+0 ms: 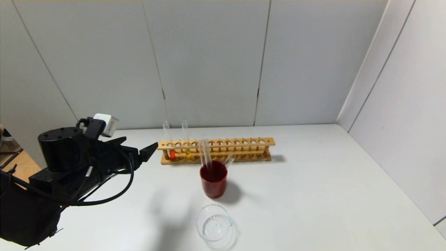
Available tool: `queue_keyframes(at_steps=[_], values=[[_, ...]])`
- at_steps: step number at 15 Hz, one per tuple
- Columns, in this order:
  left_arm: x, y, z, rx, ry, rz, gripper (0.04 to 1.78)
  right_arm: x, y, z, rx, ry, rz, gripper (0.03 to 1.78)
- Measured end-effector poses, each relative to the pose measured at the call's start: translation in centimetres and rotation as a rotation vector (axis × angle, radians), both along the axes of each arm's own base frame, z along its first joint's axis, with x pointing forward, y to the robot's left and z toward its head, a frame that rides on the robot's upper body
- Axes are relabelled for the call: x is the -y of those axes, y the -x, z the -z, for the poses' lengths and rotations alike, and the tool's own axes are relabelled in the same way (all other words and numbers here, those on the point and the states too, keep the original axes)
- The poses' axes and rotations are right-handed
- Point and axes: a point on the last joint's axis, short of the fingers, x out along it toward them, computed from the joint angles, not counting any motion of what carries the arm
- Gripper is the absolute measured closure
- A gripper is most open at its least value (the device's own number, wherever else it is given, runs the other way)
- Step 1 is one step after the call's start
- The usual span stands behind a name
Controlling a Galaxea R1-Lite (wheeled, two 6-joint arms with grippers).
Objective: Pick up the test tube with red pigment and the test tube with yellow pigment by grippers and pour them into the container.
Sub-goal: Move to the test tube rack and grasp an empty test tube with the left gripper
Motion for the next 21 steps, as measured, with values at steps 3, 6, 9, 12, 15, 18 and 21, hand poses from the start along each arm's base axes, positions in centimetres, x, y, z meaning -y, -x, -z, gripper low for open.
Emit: queue_keyframes(at_steps=[3,6,9,12,15,18,21], values=[[1.5,-0.6,1.1,-0.009,-0.010,0.002,0.07,0.0,0.0,0.0,0.000,0.000,0.000,0.07],[1.9,-1.4,1.8,-0.022,-0.016,-0.007,0.07,0.0,0.0,0.0,0.000,0.000,-0.001,0.07],[2.1,-3.1,2.4,-0.019,-0.026,-0.076,0.07,0.0,0.0,0.0,0.000,0.000,0.000,0.07],[2.7,-4.7,3.0,-0.014,-0.023,-0.097,0.07,0.0,0.0,0.0,0.000,0.000,0.000,0.07],[3.2,-5.9,3.6,-0.016,-0.011,-0.111,0.07,0.0,0.0,0.0,0.000,0.000,-0.001,0.07],[4.1,-6.6,3.6,-0.010,0.014,-0.098,0.07,0.0,0.0,0.0,0.000,0.000,-0.001,0.07],[4.9,-7.4,3.6,0.001,0.022,-0.084,0.07,0.0,0.0,0.0,0.000,0.000,0.000,0.07]])
